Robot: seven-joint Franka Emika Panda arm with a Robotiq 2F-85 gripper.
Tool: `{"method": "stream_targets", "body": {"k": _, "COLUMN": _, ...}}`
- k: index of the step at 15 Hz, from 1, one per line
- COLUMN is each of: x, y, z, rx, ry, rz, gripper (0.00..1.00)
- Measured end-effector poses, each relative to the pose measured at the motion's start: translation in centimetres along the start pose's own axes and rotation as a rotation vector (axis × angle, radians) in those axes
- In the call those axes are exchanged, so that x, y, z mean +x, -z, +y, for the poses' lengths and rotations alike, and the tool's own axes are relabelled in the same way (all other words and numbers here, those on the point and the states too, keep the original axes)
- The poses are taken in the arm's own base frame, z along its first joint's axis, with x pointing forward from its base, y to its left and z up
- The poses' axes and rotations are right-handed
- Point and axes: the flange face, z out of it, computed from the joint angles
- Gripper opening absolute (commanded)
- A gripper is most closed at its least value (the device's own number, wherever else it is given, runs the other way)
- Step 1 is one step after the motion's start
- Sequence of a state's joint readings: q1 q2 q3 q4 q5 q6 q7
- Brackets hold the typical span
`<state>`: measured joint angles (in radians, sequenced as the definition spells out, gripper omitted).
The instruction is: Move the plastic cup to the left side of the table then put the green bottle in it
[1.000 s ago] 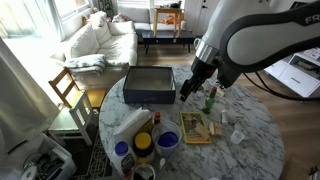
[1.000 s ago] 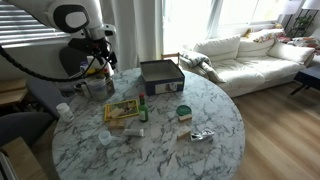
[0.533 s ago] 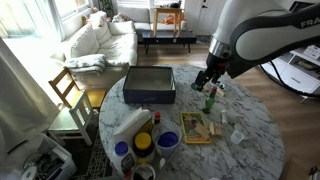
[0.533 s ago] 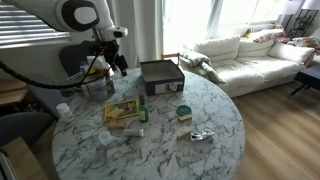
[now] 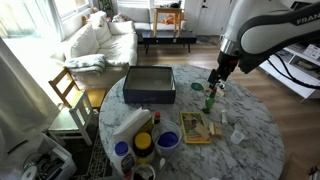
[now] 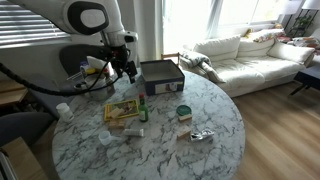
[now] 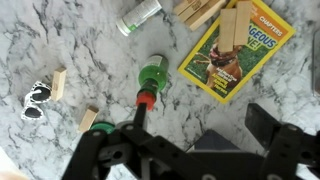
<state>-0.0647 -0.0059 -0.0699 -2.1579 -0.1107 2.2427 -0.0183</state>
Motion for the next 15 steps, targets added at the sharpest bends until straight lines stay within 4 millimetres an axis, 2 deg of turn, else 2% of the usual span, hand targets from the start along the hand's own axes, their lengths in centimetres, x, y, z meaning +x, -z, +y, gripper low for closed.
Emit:
{"method": "stream_targets", "body": {"k": 4, "x": -0.1, "y": -1.4, "z": 2.1, "rx": -0.001, "ry": 0.022, "rz": -0.009, "gripper": 1.0}}
{"method": "stream_targets", "body": {"k": 8, "x": 0.6, "y": -3.0, "z": 3.1, "rx": -0.007, "ry": 0.007, "rz": 0.039, "gripper": 1.0}}
{"method": "stream_targets", "body": {"k": 9, "x": 0.7, "y": -3.6, "z": 3.4, "rx": -0.009, "ry": 0.003, "rz": 0.047, "gripper": 0.94}}
{"method": "stream_targets", "body": {"k": 10, "x": 0.8, "y": -4.3, "z": 3.6, "rx": -0.01, "ry": -0.001, "rz": 0.052, "gripper": 0.85}}
{"method": "stream_targets", "body": {"k": 11, "x": 0.9, "y": -5.0, "z": 3.9, "rx": -0.011, "ry": -0.004, "rz": 0.052, "gripper": 0.7}}
{"method": "stream_targets", "body": {"k": 12, "x": 0.9, "y": -5.8, "z": 4.0, "rx": -0.012, "ry": -0.008, "rz": 0.05, "gripper": 0.69}}
{"method": "stream_targets", "body": {"k": 13, "x": 1.0, "y": -6.4, "z": 4.2, "rx": -0.011, "ry": -0.011, "rz": 0.049, "gripper": 0.63}}
{"method": "stream_targets", "body": {"k": 15, "x": 1.0, "y": -7.6, "z": 4.2, "rx": 0.0, "ry": -0.016, "rz": 0.041, "gripper": 0.45}}
